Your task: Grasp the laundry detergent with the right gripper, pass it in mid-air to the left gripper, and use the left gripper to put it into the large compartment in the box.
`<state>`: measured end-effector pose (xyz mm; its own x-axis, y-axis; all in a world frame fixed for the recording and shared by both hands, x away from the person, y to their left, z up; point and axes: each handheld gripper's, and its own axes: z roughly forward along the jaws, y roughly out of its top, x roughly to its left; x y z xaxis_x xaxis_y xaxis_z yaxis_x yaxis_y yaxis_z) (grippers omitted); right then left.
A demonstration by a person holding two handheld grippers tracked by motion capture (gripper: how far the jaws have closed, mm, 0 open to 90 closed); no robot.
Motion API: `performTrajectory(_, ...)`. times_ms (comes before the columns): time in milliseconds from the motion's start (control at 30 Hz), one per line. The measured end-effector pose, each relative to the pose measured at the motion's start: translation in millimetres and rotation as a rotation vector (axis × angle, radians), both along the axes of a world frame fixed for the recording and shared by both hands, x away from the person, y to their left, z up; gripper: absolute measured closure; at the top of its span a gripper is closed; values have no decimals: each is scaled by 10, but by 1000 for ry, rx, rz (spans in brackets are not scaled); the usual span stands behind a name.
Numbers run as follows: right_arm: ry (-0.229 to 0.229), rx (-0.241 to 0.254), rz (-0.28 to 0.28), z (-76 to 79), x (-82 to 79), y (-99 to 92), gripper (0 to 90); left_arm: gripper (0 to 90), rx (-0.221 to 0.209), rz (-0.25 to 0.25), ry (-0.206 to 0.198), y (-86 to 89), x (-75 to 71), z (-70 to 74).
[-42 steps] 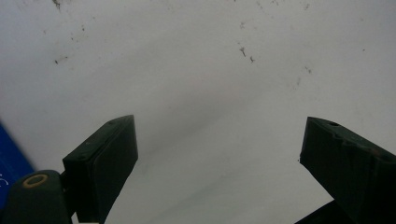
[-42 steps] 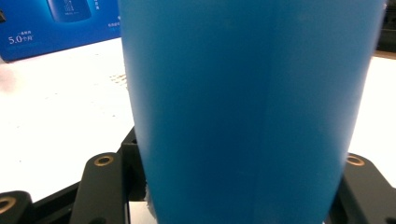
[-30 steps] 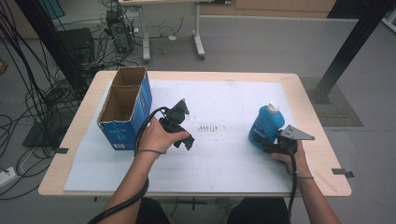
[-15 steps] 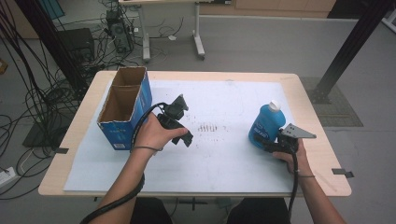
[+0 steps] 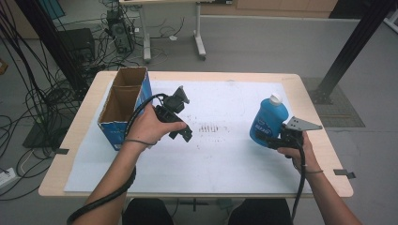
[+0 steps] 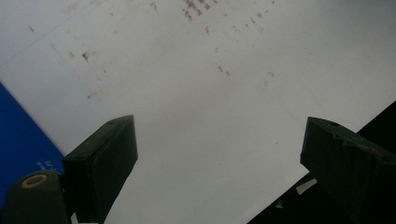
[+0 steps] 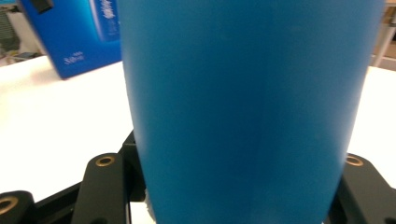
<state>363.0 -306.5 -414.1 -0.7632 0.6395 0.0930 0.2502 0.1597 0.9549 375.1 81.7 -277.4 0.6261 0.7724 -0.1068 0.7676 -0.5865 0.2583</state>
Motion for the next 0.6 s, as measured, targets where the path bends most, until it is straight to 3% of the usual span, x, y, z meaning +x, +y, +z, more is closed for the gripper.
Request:
performTrajectory(133, 11, 7, 53, 194, -10, 29, 407, 113, -6, -43, -12, -11, -16, 163)
performTrajectory(400, 24, 24, 131, 432, -44, 67, 407, 109, -10, -139, -34, -47, -62, 449)
performTrajectory(600, 19, 11, 183, 603, -65, 112, 407, 108, 19, -226, -53, -105, -104, 644)
